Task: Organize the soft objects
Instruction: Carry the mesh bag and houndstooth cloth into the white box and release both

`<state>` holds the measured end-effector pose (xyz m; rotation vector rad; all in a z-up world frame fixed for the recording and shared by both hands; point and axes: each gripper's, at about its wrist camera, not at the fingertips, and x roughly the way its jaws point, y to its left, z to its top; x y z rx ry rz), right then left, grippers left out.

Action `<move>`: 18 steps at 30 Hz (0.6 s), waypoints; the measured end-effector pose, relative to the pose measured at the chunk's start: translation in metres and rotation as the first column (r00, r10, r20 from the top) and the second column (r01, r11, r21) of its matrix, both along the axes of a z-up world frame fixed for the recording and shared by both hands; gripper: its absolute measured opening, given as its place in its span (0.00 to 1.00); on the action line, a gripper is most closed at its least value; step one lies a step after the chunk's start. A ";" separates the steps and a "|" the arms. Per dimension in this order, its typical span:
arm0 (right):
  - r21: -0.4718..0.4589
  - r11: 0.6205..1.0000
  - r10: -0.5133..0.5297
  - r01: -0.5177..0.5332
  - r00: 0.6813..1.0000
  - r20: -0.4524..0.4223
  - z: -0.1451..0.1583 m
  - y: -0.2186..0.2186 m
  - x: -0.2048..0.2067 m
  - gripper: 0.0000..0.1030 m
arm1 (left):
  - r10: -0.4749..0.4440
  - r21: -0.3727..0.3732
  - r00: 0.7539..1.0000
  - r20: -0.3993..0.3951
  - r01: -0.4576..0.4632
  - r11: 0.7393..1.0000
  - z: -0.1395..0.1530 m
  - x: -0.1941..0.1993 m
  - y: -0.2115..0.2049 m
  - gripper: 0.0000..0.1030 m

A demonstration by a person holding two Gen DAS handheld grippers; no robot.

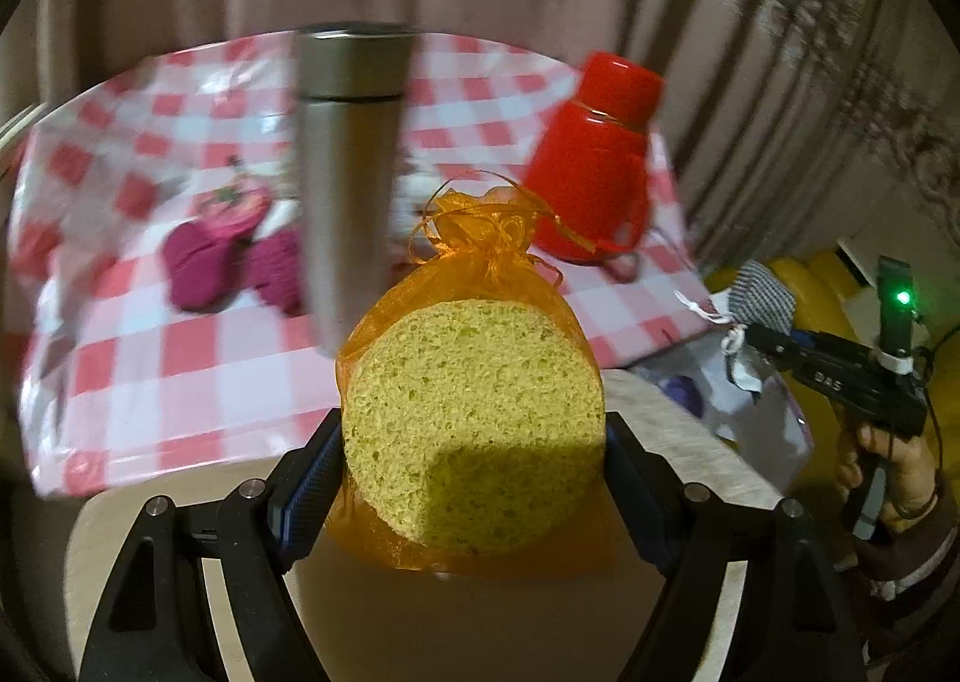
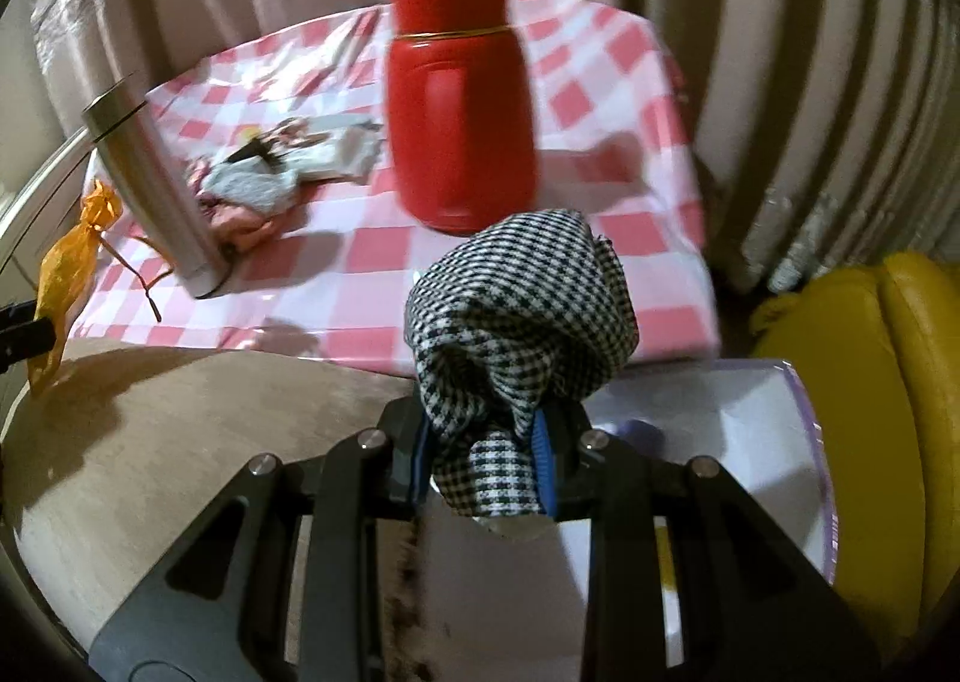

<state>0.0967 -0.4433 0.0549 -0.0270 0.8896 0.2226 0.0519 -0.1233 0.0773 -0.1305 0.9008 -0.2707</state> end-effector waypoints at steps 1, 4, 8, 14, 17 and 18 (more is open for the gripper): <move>0.000 1.000 -0.013 0.013 1.000 0.002 0.001 -0.006 -0.001 0.30 | -0.026 -0.008 1.000 -0.001 0.026 1.000 0.001 0.003 -0.011 0.79; -0.005 0.999 -0.045 0.045 0.999 0.007 0.003 -0.021 -0.003 0.33 | -0.086 -0.024 0.996 -0.006 0.086 0.996 0.003 0.009 -0.039 0.79; -0.001 0.997 -0.083 0.083 0.996 0.023 0.007 -0.039 -0.008 0.33 | -0.157 -0.038 0.988 -0.007 0.156 0.987 0.005 0.016 -0.074 0.79; 0.002 0.993 -0.121 0.121 0.992 0.042 0.015 -0.056 -0.012 0.34 | -0.260 -0.055 0.966 -0.003 0.259 0.964 0.008 0.019 -0.127 0.79; 0.005 0.992 -0.128 0.128 0.990 0.054 0.019 -0.060 -0.014 0.36 | -0.304 -0.058 0.953 0.000 0.304 0.951 0.007 0.020 -0.147 0.79; 0.007 0.992 -0.128 0.128 0.990 0.057 0.020 -0.061 -0.015 0.39 | -0.317 -0.060 0.949 0.000 0.316 0.947 0.007 0.020 -0.153 0.79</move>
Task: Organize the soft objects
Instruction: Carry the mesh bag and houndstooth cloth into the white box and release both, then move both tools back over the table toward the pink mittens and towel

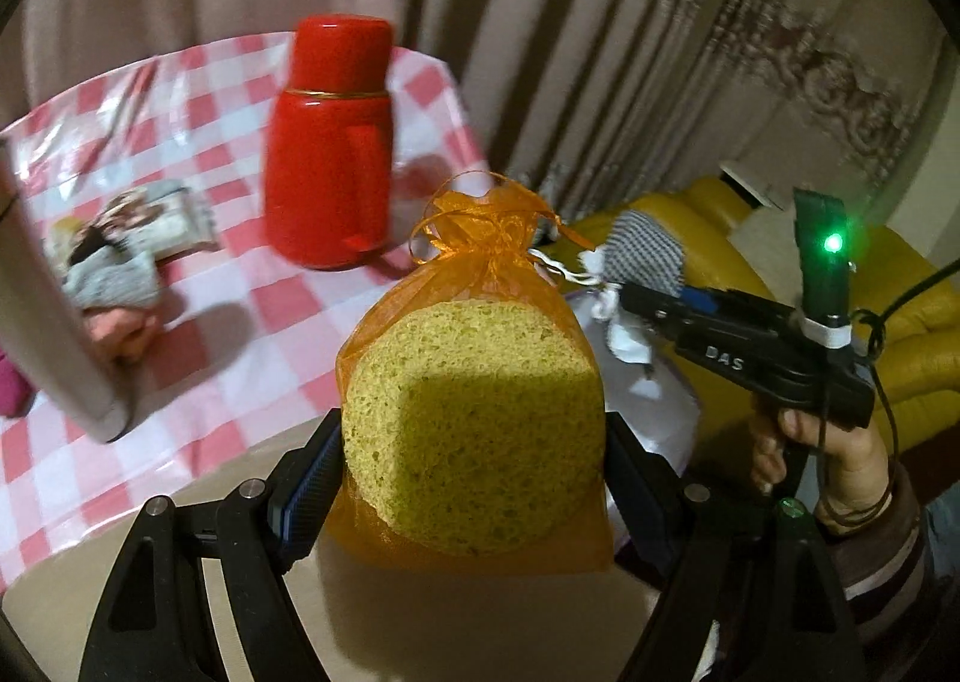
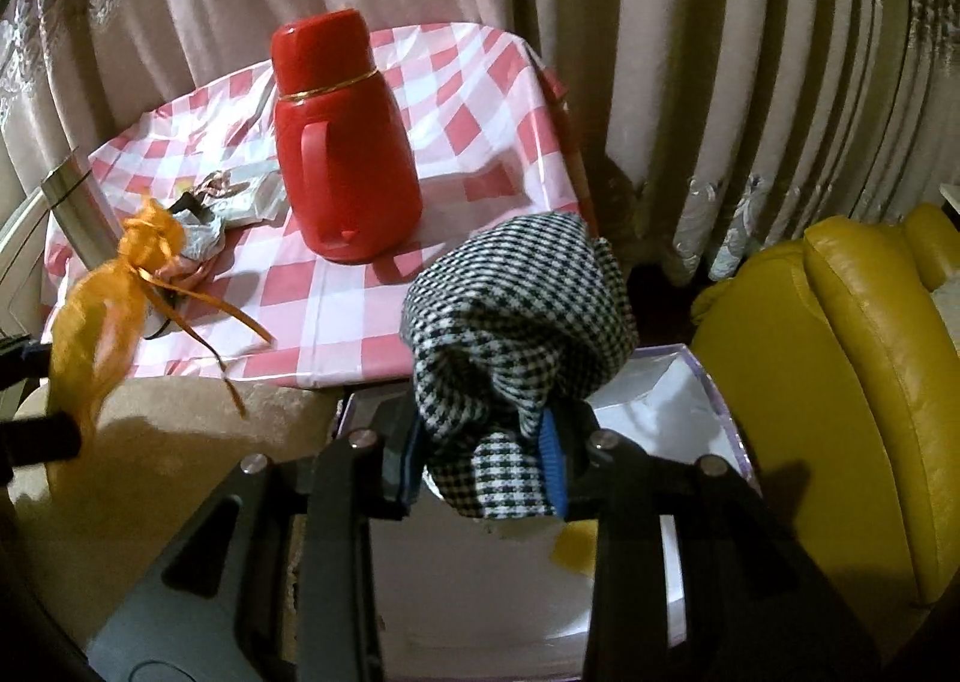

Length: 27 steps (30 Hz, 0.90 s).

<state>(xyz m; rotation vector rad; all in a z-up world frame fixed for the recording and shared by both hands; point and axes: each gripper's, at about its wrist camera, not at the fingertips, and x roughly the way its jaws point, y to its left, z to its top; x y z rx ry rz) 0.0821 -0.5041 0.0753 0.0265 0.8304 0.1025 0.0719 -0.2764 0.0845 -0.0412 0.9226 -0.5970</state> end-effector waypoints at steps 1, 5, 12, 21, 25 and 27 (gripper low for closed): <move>0.001 1.000 0.000 0.000 1.000 0.003 0.001 -0.001 -0.001 0.42 | -0.010 -0.002 1.000 -0.003 0.010 1.000 -0.001 0.001 -0.005 0.79; -0.002 1.000 0.004 -0.004 1.000 0.019 0.006 -0.001 -0.004 0.60 | -0.067 -0.031 0.998 -0.020 0.066 0.997 -0.003 0.002 -0.026 0.82; 0.001 1.000 0.002 -0.002 0.999 0.033 0.009 -0.004 -0.006 0.68 | -0.107 -0.014 0.992 -0.072 0.106 0.994 -0.018 0.006 -0.038 0.85; 0.013 0.999 0.032 -0.032 0.999 0.024 0.008 0.007 -0.003 0.68 | -0.068 -0.012 0.995 -0.074 0.067 0.998 -0.016 0.001 -0.015 0.85; 0.011 0.998 0.066 -0.066 0.998 0.018 0.007 0.020 -0.002 0.68 | -0.025 -0.022 0.997 -0.079 0.023 0.999 -0.017 0.000 0.006 0.85; 0.009 0.996 0.094 -0.094 0.995 0.020 0.007 0.031 -0.001 0.68 | 0.007 -0.027 0.997 -0.077 -0.009 1.000 -0.016 -0.001 0.020 0.85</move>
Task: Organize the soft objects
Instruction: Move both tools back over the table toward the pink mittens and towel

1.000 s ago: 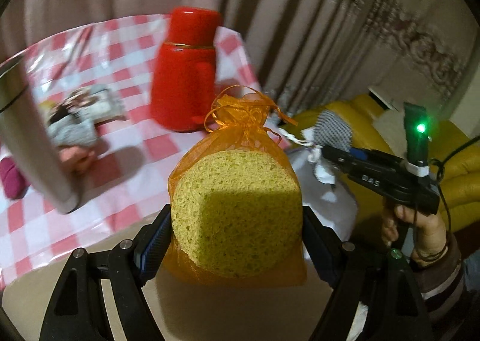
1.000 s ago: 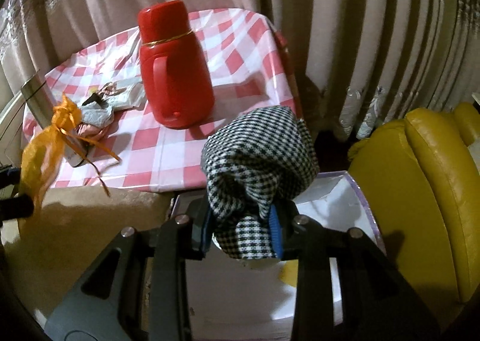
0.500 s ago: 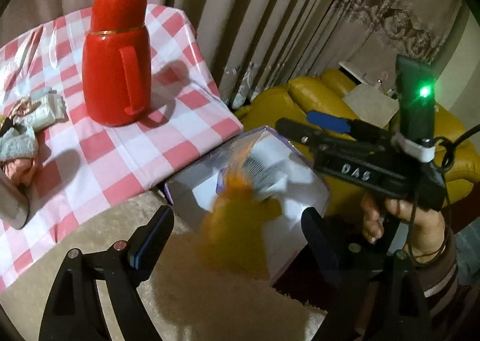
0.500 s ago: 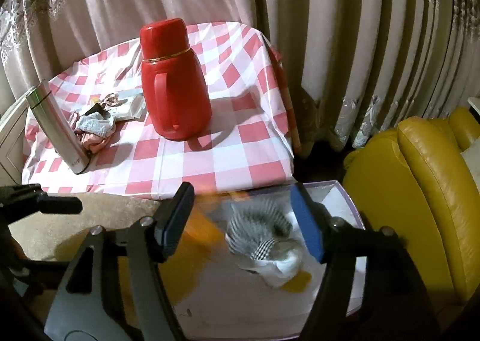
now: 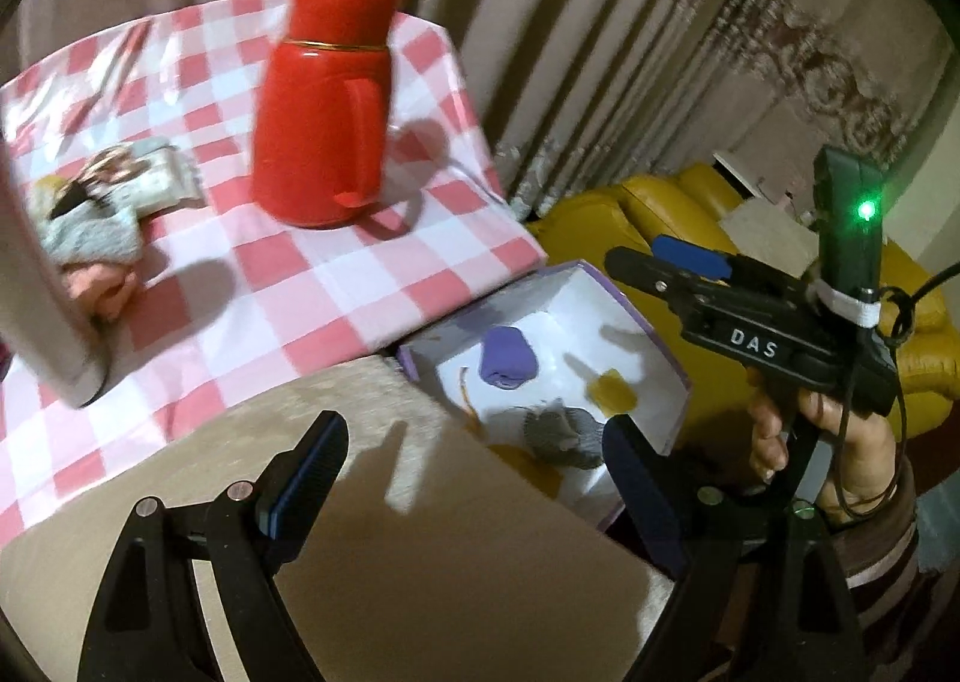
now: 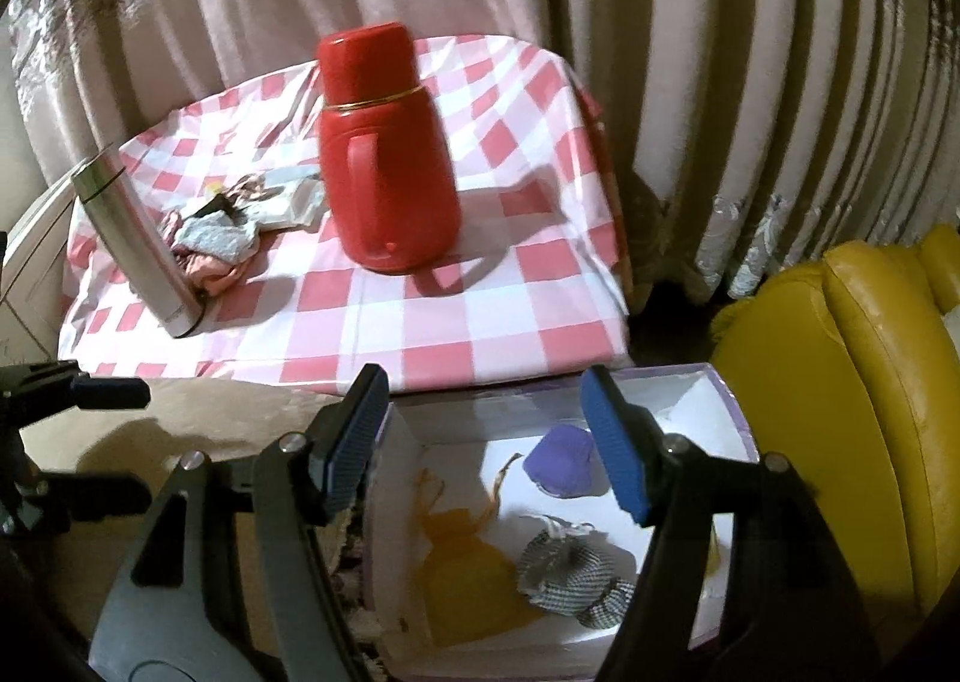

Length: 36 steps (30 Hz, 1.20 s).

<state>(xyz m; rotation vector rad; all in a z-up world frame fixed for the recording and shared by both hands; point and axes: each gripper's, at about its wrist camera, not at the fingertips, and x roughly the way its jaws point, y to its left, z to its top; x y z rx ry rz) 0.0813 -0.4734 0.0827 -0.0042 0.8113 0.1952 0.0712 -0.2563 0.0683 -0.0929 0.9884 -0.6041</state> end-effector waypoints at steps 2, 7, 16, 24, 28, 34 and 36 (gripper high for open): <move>0.000 1.000 0.021 -0.021 1.000 0.000 0.000 0.008 0.001 0.68 | 0.036 -0.007 0.999 0.001 -0.036 0.999 0.001 -0.002 0.017 0.85; 0.011 0.996 0.089 -0.089 0.996 -0.014 -0.003 0.038 0.007 0.68 | 0.149 -0.018 0.989 0.003 -0.149 0.989 0.001 -0.007 0.064 0.85; 0.034 0.981 0.191 -0.190 0.981 -0.028 -0.004 0.092 0.024 0.68 | 0.353 -0.030 0.936 -0.002 -0.353 0.935 -0.005 -0.009 0.150 0.85; 0.058 0.956 0.290 -0.287 0.956 -0.038 -0.010 0.140 0.050 0.68 | 0.505 -0.038 0.863 -0.007 -0.505 0.862 -0.008 0.000 0.213 0.85; 0.064 0.945 0.324 -0.321 0.945 -0.046 -0.015 0.161 0.066 0.68 | 0.571 -0.029 0.821 -0.019 -0.572 0.820 -0.013 0.006 0.245 0.85; 0.067 0.932 0.360 -0.356 0.930 -0.066 -0.023 0.185 0.093 0.68 | 0.620 -0.011 0.784 -0.024 -0.620 0.784 -0.020 0.022 0.278 0.83; 0.068 0.927 0.374 -0.369 0.925 -0.073 -0.026 0.193 0.102 0.68 | 0.628 -0.004 0.778 -0.026 -0.628 0.778 -0.022 0.028 0.284 0.82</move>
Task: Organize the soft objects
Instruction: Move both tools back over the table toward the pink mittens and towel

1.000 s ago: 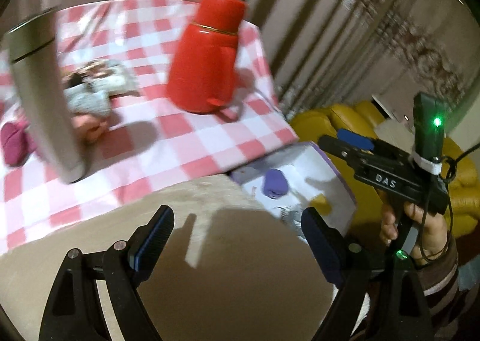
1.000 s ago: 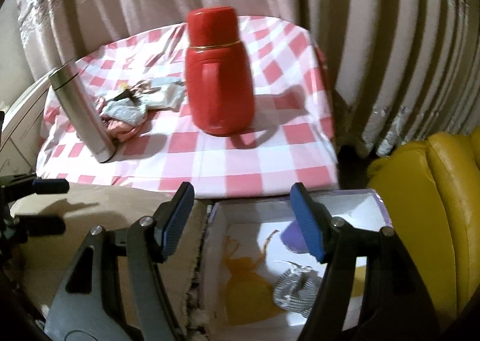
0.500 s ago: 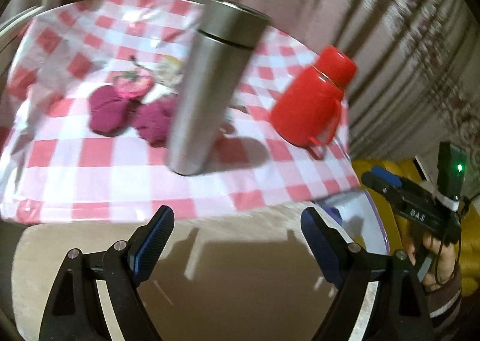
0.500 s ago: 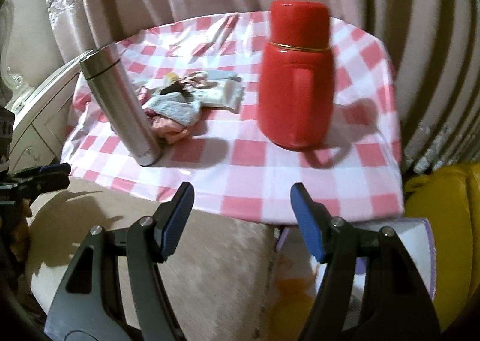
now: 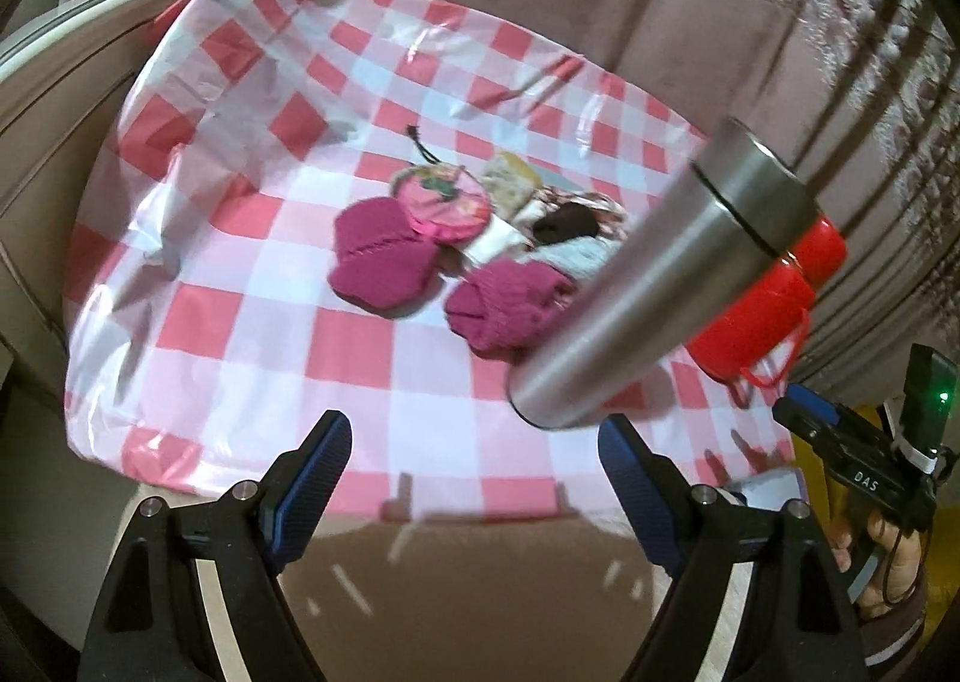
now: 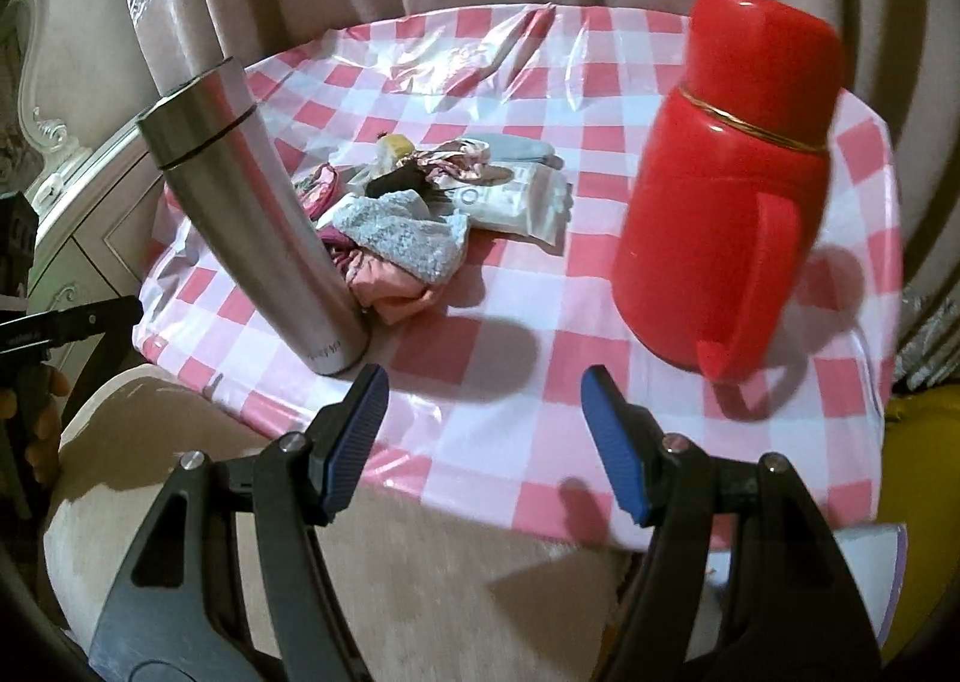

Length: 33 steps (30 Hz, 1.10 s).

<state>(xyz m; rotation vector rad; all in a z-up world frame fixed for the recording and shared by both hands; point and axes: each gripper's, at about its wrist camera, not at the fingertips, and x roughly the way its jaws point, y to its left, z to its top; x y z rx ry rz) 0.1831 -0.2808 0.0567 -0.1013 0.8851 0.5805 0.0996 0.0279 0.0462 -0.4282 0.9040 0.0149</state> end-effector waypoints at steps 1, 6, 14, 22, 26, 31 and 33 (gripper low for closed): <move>-0.002 1.000 0.004 -0.004 1.000 -0.001 -0.001 0.002 0.002 0.68 | 0.007 0.004 1.000 -0.003 -0.007 1.000 -0.002 0.005 0.004 0.82; -0.011 0.999 0.035 -0.035 0.999 -0.011 -0.009 0.019 0.021 0.68 | 0.022 0.020 1.000 -0.014 -0.022 1.000 -0.007 0.026 0.018 0.82; 0.011 0.998 0.060 -0.060 0.997 -0.042 -0.021 0.036 0.053 0.68 | 0.059 0.032 0.997 -0.043 -0.057 0.998 -0.019 0.063 0.040 0.82; 0.042 0.987 0.159 -0.156 0.985 -0.063 -0.038 0.060 0.081 0.68 | 0.101 0.031 0.992 -0.079 -0.098 0.995 -0.036 0.095 0.057 0.82; 0.048 0.977 0.209 -0.206 0.976 -0.064 -0.049 0.074 0.091 0.68 | 0.120 0.018 0.987 -0.105 -0.118 0.993 -0.048 0.106 0.064 0.82; 0.059 0.964 0.261 -0.258 0.963 -0.064 -0.060 0.090 0.102 0.68 | 0.133 0.004 0.984 -0.119 -0.133 0.991 -0.056 0.119 0.071 0.82; 0.063 0.962 0.269 -0.265 0.961 -0.068 -0.065 0.096 0.108 0.68 | 0.132 0.004 0.984 -0.119 -0.132 0.991 -0.058 0.124 0.072 0.82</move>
